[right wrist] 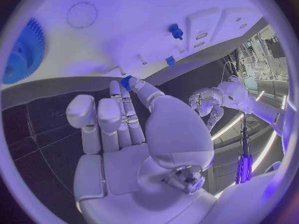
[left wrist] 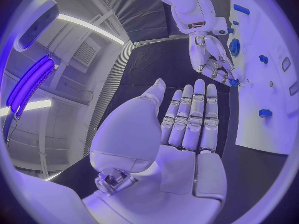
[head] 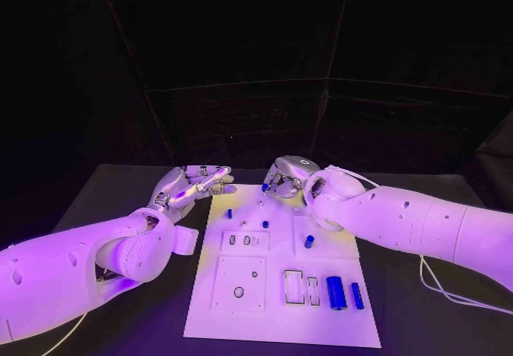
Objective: Assemble the parts on the task board
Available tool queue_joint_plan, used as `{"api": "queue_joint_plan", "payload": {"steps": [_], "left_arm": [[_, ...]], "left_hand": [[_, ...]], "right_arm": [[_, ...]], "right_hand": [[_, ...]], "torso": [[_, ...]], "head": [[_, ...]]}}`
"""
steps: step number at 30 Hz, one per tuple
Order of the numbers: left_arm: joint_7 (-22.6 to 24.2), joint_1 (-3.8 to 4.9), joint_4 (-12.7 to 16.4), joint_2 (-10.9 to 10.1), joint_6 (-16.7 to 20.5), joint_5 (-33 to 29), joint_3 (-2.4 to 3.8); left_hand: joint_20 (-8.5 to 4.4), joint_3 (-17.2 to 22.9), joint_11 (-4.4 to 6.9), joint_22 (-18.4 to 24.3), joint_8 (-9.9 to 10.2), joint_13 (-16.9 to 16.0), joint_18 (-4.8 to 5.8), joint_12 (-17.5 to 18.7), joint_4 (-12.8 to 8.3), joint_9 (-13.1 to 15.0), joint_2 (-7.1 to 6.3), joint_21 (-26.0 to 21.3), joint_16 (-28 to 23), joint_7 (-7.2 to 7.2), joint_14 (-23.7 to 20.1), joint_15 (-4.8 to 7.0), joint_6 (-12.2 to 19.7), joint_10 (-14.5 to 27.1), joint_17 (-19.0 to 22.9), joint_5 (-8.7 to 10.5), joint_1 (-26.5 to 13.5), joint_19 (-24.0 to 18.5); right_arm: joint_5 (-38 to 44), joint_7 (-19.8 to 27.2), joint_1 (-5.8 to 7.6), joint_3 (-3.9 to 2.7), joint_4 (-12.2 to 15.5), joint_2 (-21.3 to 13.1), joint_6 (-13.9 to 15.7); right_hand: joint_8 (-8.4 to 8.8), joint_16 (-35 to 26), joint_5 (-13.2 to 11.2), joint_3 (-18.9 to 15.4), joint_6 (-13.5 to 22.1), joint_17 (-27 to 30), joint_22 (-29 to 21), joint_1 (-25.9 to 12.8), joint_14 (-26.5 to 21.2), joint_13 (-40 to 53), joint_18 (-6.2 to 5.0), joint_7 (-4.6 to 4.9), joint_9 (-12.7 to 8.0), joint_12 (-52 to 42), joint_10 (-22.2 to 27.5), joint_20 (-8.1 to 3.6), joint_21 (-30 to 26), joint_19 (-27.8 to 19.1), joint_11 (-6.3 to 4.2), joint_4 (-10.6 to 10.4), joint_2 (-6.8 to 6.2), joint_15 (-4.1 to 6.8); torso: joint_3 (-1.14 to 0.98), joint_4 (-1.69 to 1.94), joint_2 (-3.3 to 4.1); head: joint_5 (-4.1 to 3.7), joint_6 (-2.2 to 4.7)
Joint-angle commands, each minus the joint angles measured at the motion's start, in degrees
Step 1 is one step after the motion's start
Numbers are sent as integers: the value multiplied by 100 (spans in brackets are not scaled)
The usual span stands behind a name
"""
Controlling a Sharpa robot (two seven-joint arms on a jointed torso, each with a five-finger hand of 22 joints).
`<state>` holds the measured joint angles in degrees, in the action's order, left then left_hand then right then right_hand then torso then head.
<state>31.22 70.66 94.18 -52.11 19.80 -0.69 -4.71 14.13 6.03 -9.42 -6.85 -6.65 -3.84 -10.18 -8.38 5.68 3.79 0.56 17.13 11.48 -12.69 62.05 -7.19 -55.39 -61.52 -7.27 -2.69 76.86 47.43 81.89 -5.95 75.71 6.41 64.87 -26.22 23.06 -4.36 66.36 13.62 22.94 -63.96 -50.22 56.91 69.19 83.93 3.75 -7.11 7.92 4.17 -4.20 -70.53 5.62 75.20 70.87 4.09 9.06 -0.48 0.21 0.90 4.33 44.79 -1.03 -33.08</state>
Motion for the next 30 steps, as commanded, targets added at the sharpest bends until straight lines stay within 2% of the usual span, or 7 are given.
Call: {"api": "queue_joint_plan", "payload": {"steps": [1, 3, 17, 21, 30], "left_arm": [[32, 13, 8, 7, -76, 27, 6], [31, 13, 6, 8, -77, 27, 6], [26, 19, 2, 16, -84, 27, 6], [27, 20, -1, 20, -84, 27, 6], [24, 21, -5, 29, -84, 27, 6]], "left_hand": [[-5, -3, -24, 9, 34, 7, -37, 24, -39, -7, -16, -26, -36, -34, -13, -22, 10, 11, -7, -32, 12, 39], [-5, -3, -25, 10, 35, 6, -37, 26, -40, -6, -16, -27, -38, -35, -13, -22, 10, 11, -7, -32, 12, 39], [-5, -3, -25, 10, 35, 6, -37, 26, -40, -6, -16, -27, -38, -35, -13, -22, 10, 11, -7, -32, 12, 39], [-5, -3, -25, 10, 35, 6, -37, 26, -40, -6, -16, -27, -38, -35, -13, -22, 10, 11, -7, -32, 12, 39], [-4, -5, -26, 13, 37, 6, -37, 30, -45, -6, -17, -29, -42, -36, -13, -23, 11, 11, -8, -31, 11, 40]], "right_arm": [[-23, 13, 14, -5, -21, 18, -64], [-23, 9, 14, -5, -38, 30, -80], [-25, -42, 14, -4, -131, 92, -214], [-25, -63, 14, -3, -165, 117, -254], [-23, -133, 15, -2, -233, 185, -305]], "right_hand": [[-19, -15, -7, 13, -30, 4, 8, -23, 74, 4, 66, 22, 5, 13, -45, -1, 36, 58, 6, -36, 23, 41], [-15, -11, -4, 18, -25, 3, 9, -22, 74, 4, 66, 23, 4, 16, -41, -1, 38, 58, 7, -42, 18, 40], [-6, -9, 28, 40, -14, 14, 13, -14, 71, 3, 67, 28, 2, 24, -32, -1, 44, 58, 10, -59, 6, 38], [-5, -8, 29, 41, -14, 14, 13, -13, 71, 3, 67, 28, 2, 25, -31, -1, 44, 58, 11, -60, 5, 38], [13, -12, 51, 63, 14, 41, 7, -5, 62, 1, 65, 41, -4, 37, -6, 2, 47, 50, 20, -78, -31, 31]], "torso": [[-6, 0, 1], [-2, -8, 0], [-6, -4, 8], [0, -9, 5], [-2, -7, 8]], "head": [[-3, -15], [7, -17], [29, -44], [24, -52], [22, -71]]}}
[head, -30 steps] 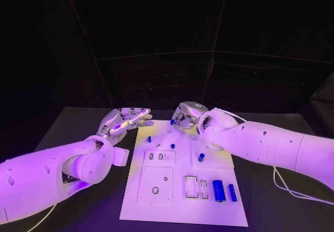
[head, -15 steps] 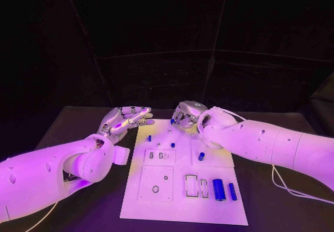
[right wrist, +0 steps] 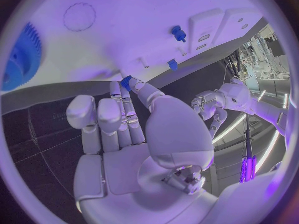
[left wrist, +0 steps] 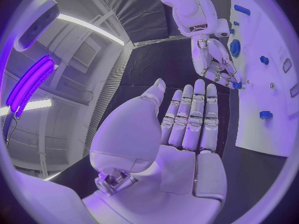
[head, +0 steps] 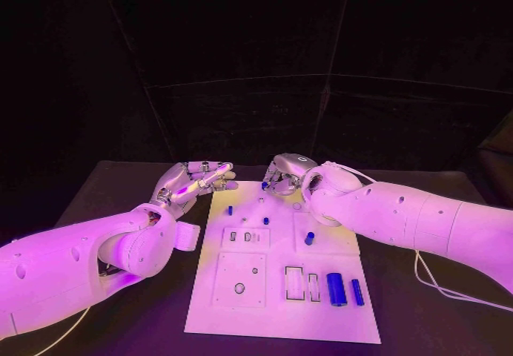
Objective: Assemble the parts on the task board
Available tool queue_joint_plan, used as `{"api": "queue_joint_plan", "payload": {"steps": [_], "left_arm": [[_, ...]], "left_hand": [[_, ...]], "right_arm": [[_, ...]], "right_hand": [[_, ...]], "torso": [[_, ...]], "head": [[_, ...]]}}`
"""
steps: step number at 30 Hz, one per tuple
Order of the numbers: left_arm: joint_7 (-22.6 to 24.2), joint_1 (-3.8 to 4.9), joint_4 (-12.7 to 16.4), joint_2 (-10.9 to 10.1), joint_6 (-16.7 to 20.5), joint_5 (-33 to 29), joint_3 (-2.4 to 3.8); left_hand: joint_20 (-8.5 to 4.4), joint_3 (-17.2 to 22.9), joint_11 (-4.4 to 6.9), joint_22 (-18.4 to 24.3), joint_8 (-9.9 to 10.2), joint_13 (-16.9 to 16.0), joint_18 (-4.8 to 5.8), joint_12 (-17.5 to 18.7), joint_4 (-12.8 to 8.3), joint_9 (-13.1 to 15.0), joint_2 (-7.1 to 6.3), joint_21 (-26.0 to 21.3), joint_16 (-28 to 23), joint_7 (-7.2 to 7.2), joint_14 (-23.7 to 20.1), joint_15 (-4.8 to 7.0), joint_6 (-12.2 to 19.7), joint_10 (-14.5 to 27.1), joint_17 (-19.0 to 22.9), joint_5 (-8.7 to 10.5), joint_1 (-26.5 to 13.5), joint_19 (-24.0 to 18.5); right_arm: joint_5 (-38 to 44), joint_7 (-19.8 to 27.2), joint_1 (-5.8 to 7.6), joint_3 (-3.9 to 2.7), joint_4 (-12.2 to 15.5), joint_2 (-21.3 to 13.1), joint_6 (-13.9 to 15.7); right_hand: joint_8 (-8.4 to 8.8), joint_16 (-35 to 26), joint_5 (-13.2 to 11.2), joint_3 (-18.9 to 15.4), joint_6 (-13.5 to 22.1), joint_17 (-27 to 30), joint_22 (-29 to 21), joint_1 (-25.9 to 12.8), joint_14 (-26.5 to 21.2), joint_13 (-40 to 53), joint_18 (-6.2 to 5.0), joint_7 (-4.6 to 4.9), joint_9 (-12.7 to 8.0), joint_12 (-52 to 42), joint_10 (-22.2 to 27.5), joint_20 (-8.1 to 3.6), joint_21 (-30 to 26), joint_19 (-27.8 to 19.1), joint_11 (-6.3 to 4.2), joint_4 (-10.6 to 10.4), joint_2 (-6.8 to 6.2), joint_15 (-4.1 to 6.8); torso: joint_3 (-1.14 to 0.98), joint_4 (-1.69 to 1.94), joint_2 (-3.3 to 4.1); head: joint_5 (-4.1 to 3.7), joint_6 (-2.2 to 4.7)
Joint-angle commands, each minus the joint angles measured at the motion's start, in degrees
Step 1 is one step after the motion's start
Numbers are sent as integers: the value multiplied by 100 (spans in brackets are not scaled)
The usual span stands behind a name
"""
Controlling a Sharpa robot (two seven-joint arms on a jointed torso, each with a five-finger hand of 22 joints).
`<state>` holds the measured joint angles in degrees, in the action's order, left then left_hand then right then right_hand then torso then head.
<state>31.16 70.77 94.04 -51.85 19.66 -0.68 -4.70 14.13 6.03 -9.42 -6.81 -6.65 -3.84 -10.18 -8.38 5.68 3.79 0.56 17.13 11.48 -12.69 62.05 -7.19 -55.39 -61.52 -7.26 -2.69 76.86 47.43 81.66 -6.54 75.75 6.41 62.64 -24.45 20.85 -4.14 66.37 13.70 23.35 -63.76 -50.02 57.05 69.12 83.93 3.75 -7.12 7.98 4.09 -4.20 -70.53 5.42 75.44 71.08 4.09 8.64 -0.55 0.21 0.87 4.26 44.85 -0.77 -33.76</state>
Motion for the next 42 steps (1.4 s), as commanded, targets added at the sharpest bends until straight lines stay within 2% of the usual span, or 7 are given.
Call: {"api": "queue_joint_plan", "payload": {"steps": [1, 23, 30, 34, 36, 42], "left_arm": [[29, 11, 12, 0, -70, 26, 5], [24, 13, 4, -3, -81, 26, 5], [22, 13, 2, -4, -83, 26, 5], [22, 13, 0, -7, -84, 26, 5], [22, 13, -1, -8, -84, 26, 5], [23, 13, -1, -13, -85, 26, 5]], "left_hand": [[-3, -6, -26, 11, 39, 6, -37, 33, -48, -6, -17, -31, -45, -37, -13, -24, 11, 11, -10, -31, 10, 41], [-3, -6, -26, 11, 39, 6, -37, 33, -48, -6, -17, -31, -45, -37, -13, -24, 11, 11, -10, -31, 10, 41], [-2, -9, -28, 15, 43, 5, -38, 39, -52, -6, -18, -34, -52, -39, -13, -25, 12, 11, -11, -31, 4, 42], [-2, -9, -28, 15, 43, 5, -38, 39, -52, -6, -18, -34, -52, -39, -13, -25, 12, 11, -11, -31, 4, 42], [-2, -9, -28, 15, 43, 5, -38, 39, -52, -6, -18, -34, -52, -39, -13, -25, 12, 11, -11, -31, 4, 42], [-2, -9, -28, 15, 43, 5, -38, 39, -52, -6, -18, -34, -52, -39, -13, -25, 12, 11, -11, -31, 4, 42]], "right_arm": [[2, -85, 11, -2, -14, 11, -80], [47, -269, 11, -1, -59, 53, -77], [53, -283, 11, -1, -61, 55, -77], [39, -279, 11, -1, -64, 53, -69], [30, -281, 11, -1, -67, 50, -66], [3, -271, 11, -1, -59, 24, -55]], "right_hand": [[-8, -15, 43, 23, -4, 25, -9, 2, 61, 1, 65, 36, 4, 38, -4, 22, 23, 28, 21, -38, -26, 31], [19, -42, 76, 56, 47, 97, -40, -11, 37, -2, 60, 64, -4, 52, 57, 38, 13, -2, 48, -101, -84, 11], [56, -76, 81, 68, 175, 185, -88, -45, 9, -6, 52, 115, -24, 62, 174, 66, -8, -46, 92, -180, -195, -24], [75, -78, 75, 21, 584, 237, -102, -96, -7, -7, 51, 244, -53, 57, 362, 128, -14, -70, 186, -279, -371, -103], [71, -68, 75, -2, 753, 247, -102, -85, -12, -4, 50, 272, -50, 50, 430, 158, -12, -75, 219, -311, -423, -127], [68, -59, 73, -32, 893, 266, -106, -52, -19, 0, 46, 288, -44, 42, 493, 183, -12, -84, 241, -341, -469, -146]], "torso": [[3, 0, 5], [5, -4, 3], [7, -2, 0], [8, -4, 1], [10, -4, 1], [9, -5, 2]], "head": [[-5, 1], [-7, -25], [-15, -24], [-16, -25], [-18, -25], [-25, -32]]}}
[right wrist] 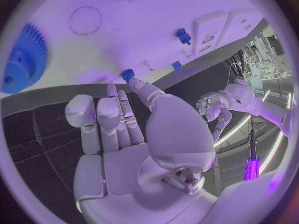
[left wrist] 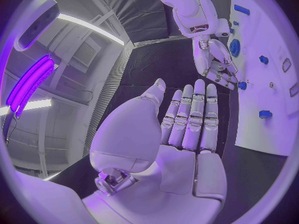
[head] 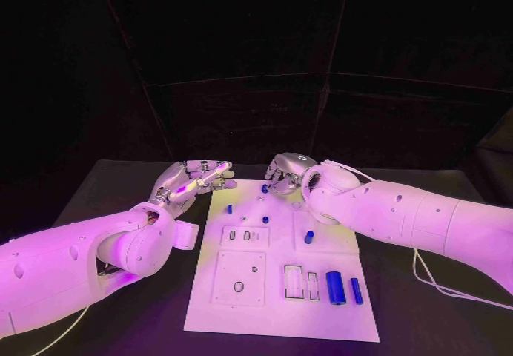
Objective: Assemble the parts on the task board
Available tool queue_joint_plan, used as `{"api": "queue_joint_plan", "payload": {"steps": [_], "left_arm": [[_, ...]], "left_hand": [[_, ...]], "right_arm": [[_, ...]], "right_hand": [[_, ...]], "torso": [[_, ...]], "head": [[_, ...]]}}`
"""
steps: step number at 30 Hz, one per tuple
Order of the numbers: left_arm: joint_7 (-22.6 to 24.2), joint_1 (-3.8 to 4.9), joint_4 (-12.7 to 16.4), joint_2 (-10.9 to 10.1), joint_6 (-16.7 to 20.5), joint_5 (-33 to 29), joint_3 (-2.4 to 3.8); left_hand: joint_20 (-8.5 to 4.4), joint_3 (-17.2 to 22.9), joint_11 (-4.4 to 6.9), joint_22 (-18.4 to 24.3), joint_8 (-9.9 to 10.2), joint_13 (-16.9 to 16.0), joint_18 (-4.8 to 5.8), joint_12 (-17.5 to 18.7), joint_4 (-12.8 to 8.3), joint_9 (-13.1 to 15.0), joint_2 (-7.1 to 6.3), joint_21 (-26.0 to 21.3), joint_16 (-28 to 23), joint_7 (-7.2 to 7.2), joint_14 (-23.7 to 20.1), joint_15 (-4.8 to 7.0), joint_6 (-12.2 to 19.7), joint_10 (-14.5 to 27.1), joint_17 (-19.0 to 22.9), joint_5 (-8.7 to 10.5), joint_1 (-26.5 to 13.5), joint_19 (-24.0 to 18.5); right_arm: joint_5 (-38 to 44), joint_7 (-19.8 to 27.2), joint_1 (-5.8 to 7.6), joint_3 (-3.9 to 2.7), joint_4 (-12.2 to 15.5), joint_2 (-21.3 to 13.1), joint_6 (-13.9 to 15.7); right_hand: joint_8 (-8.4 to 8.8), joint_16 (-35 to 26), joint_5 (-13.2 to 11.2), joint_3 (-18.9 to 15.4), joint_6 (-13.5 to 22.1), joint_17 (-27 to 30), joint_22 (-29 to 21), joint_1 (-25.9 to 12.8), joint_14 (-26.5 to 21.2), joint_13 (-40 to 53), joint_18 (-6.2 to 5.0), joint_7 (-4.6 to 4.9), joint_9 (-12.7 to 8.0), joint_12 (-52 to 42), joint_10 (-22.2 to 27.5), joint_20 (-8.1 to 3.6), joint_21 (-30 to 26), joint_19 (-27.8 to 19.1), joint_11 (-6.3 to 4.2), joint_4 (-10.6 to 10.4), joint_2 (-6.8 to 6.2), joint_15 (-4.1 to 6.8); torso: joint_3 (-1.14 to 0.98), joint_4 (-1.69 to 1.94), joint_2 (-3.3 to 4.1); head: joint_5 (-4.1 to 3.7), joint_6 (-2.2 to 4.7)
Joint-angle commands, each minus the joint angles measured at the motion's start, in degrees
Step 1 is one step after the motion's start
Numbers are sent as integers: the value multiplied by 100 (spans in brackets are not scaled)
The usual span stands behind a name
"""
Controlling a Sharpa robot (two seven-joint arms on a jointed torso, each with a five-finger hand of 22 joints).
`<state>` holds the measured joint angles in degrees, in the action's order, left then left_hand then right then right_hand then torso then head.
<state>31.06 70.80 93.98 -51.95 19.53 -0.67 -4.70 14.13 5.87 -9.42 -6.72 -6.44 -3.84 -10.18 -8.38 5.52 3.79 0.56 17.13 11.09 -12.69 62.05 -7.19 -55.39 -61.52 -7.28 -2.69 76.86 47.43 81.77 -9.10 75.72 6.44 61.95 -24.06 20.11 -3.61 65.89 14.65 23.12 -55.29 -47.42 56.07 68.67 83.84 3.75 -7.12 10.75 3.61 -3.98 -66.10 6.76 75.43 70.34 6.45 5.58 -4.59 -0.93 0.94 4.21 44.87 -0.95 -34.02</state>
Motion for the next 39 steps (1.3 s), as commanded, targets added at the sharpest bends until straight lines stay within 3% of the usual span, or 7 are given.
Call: {"api": "queue_joint_plan", "payload": {"steps": [1, 12, 17, 22, 29, 33, 39], "left_arm": [[33, 10, 5, -4, -71, 25, 6], [42, 10, -15, -52, -75, 24, 6], [52, 24, -39, -88, -82, -1, 5], [58, 30, -88, -98, -88, -36, 5], [60, 29, -170, -53, -113, -56, 4], [58, 27, -222, -13, -130, -59, 3], [56, 18, -291, 33, -152, -61, 3]], "left_hand": [[-2, 7, -28, 6, 22, 6, -37, 40, -36, -6, -18, -34, -13, -39, -13, -25, 12, 11, -8, -31, 4, 42], [-1, 5, -29, 9, 24, 5, -38, 45, -39, -5, -16, -37, -19, -39, -12, -26, 11, 10, -9, -31, -1, 44], [-1, 7, -26, 13, 21, 2, -39, 47, -44, -2, -8, -40, -23, -34, -4, -24, -2, 0, -12, -32, -2, 49], [-1, 7, -23, 14, 20, 1, -40, 47, -47, -1, -4, -41, -24, -31, 0, -23, -8, -5, -13, -32, -3, 51], [-1, 7, -23, 14, 20, 1, -40, 47, -47, -1, -4, -41, -24, -31, 0, -23, -8, -5, -13, -32, -3, 51], [-1, 7, -23, 14, 20, 1, -40, 47, -47, -1, -4, -41, -24, -31, 0, -23, -8, -5, -13, -32, -3, 51], [-1, 7, -23, 14, 20, 1, -40, 47, -47, -1, -4, -41, -24, -31, 0, -23, -8, -5, -13, -32, -3, 51]], "right_arm": [[-13, -9, 14, -4, 17, -21, 31], [-415, 210, 13, -13, 606, -575, 545], [-892, 258, 14, -221, 1191, -1177, 337], [-1209, 99, 18, -302, 1607, -1779, -116], [-1162, -95, 17, -321, 1573, -2030, -484], [-1038, -136, 14, -321, 1413, -1967, -624], [-899, -286, 2, -319, 1202, -1820, -725]], "right_hand": [[14, -12, -21, -17, 64, 15, -7, -1, -12, 1, 46, 15, 5, 18, 59, 52, -10, -12, 8, -39, -76, -35], [-34, 73, 39, -52, 10, -68, 55, 33, 6, 44, 53, 4, 33, -101, -129, 56, 28, 25, -25, -108, -94, -20], [-27, 252, 27, -312, 82, -288, 159, -6, 59, 320, 65, -145, 30, -628, -990, -51, 92, 97, -229, -192, -296, 127], [-113, 706, 138, -1011, 244, -957, 432, 15, 177, 1286, 130, -278, 54, -1777, -1362, -222, 225, 284, -380, -424, -450, 270], [-400, 1431, 195, -2127, 670, -2127, 932, 553, 270, 4746, 222, -171, 69, -5144, -718, -126, 476, 528, -273, -1012, -178, 167], [-495, 1604, 191, -2308, 791, -2452, 1138, 722, 311, 5513, 255, -140, 62, -5871, -880, -94, 576, 631, -238, -1140, -135, 130], [-566, 1702, 309, -2391, 899, -2637, 1289, 885, 332, 5914, 281, -114, 54, -6241, -971, -68, 650, 705, -215, -1197, -84, 106]], "torso": [[2, -2, 0], [-8, -30, -19], [-28, -85, -34], [-59, -142, -65], [-104, -179, -66], [-89, -171, -67], [-101, -165, -56]], "head": [[-10, -6], [-22, 41], [-16, 95], [-19, 137], [-33, 156], [-52, 150], [-58, 143]]}}
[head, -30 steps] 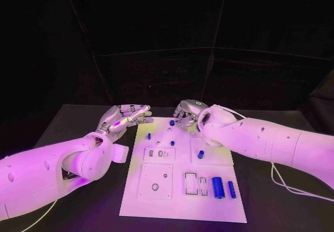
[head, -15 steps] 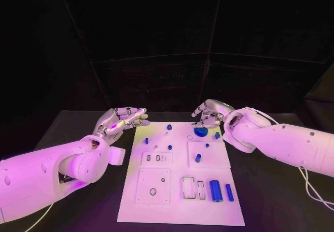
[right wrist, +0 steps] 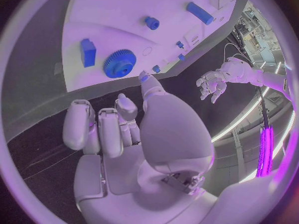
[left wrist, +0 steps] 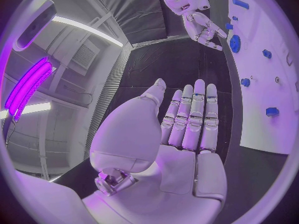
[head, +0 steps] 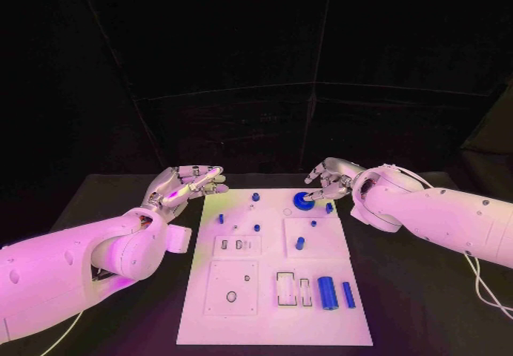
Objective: Assemble the parts on the task board
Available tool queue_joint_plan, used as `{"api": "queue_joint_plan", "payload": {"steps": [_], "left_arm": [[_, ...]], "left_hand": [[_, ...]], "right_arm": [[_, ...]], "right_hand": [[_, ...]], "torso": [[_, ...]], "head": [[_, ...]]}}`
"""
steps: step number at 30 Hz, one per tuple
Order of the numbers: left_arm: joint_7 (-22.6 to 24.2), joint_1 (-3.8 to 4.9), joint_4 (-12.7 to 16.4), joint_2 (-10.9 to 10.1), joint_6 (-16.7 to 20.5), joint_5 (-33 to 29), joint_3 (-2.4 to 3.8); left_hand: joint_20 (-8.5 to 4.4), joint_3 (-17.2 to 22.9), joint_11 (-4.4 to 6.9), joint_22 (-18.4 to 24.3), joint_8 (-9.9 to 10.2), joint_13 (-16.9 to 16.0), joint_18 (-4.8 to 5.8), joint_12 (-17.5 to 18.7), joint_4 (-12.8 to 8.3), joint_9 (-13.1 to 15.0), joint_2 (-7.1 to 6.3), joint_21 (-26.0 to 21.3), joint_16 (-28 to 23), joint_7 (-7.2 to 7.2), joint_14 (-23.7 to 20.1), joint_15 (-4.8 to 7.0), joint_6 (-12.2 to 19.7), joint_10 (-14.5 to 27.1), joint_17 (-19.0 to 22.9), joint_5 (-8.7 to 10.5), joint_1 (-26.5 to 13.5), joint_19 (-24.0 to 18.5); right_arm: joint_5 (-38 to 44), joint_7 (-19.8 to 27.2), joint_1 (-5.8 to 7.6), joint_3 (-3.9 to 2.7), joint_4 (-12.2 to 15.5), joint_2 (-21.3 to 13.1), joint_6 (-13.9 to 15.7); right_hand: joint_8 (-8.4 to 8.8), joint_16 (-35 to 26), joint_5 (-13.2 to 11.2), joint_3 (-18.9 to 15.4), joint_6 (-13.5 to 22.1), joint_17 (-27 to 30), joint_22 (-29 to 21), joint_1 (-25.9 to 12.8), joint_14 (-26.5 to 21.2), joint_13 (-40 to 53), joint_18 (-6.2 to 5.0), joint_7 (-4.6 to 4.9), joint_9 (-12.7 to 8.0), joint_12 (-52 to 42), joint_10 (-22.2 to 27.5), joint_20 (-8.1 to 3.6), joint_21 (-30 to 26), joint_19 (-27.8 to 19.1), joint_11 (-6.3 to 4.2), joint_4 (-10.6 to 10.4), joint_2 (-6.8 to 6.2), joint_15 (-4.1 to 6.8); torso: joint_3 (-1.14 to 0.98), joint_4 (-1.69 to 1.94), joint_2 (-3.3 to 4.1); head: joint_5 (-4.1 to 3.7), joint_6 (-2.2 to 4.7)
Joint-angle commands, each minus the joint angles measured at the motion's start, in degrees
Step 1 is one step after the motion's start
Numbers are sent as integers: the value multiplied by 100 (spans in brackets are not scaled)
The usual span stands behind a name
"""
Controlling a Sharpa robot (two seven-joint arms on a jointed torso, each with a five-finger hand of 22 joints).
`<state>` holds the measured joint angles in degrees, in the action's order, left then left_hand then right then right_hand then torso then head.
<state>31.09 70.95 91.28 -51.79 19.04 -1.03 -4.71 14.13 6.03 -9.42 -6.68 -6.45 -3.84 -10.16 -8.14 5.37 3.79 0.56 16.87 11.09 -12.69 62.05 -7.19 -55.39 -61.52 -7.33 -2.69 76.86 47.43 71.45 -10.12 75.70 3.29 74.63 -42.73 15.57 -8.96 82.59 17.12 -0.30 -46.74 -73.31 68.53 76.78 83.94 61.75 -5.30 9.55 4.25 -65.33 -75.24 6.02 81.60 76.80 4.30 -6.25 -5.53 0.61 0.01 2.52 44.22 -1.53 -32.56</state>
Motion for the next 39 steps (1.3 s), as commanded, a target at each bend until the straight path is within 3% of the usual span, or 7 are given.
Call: {"api": "queue_joint_plan", "payload": {"steps": [1, 5, 20, 28, 39], "left_arm": [[52, 1, -31, 23, -106, -25, 4], [52, -3, -61, 42, -113, -25, 4], [40, -6, -92, 58, -129, -25, 4], [38, -6, -101, 60, -131, -25, 4], [35, -6, -108, 62, -134, -25, 4]], "left_hand": [[-1, -9, -23, 10, 21, 1, -41, 24, -31, -1, -4, -15, -24, -31, 0, -23, -8, -5, -9, -32, -3, 51], [-1, -9, -23, 10, 21, 1, -41, 24, -31, -1, -4, -15, -24, -31, 0, -23, -8, -5, -9, -32, -3, 51], [-1, -9, -23, 10, 21, 1, -41, 24, -31, -1, -4, -15, -24, -31, 0, -23, -8, -5, -9, -32, -3, 51], [-1, -9, -23, 10, 21, 1, -41, 24, -31, -1, -4, -15, -24, -31, 0, -23, -8, -5, -9, -32, -3, 51], [-1, -9, -23, 10, 21, 1, -41, 24, -31, -1, -4, -15, -24, -31, 0, -23, -8, -5, -9, -32, -3, 51]], "right_arm": [[143, -208, 2, -4, -95, 69, -279], [170, -271, -4, -3, -194, 156, -309], [359, -486, -60, -2, -276, 279, -651], [399, -482, -66, -2, -282, 294, -649], [519, -538, -71, -2, -306, 339, -492]], "right_hand": [[-38, 41, 72, -54, 51, -64, 54, 87, 325, 147, 101, 7, -11, -136, -66, 9, 38, 65, 2, -15, 14, -49], [-71, 96, 91, -65, 74, -173, 185, 149, 343, 331, 126, 5, -10, -306, -139, 15, 95, 140, 3, -16, 45, -53], [-179, 268, 22, -123, 100, -539, 1092, 210, 396, 632, 307, -87, -10, -571, -189, -12, 464, 686, -61, -54, 84, -12], [-281, 298, -1, -110, -23, -608, 1186, 250, 403, 894, 325, -90, 7, -805, -322, -25, 509, 740, -67, -59, 126, -4], [-426, 319, -105, 23, -347, -656, 1269, 328, 408, 1087, 340, -84, 26, -970, -431, -24, 546, 780, -66, -27, 300, -5]], "torso": [[-3, 2, 7], [12, 6, 1], [14, 4, 1], [12, 13, -2], [12, 7, -2]], "head": [[-3, -5], [-19, -15], [-26, -68], [-33, -78], [-30, -86]]}}
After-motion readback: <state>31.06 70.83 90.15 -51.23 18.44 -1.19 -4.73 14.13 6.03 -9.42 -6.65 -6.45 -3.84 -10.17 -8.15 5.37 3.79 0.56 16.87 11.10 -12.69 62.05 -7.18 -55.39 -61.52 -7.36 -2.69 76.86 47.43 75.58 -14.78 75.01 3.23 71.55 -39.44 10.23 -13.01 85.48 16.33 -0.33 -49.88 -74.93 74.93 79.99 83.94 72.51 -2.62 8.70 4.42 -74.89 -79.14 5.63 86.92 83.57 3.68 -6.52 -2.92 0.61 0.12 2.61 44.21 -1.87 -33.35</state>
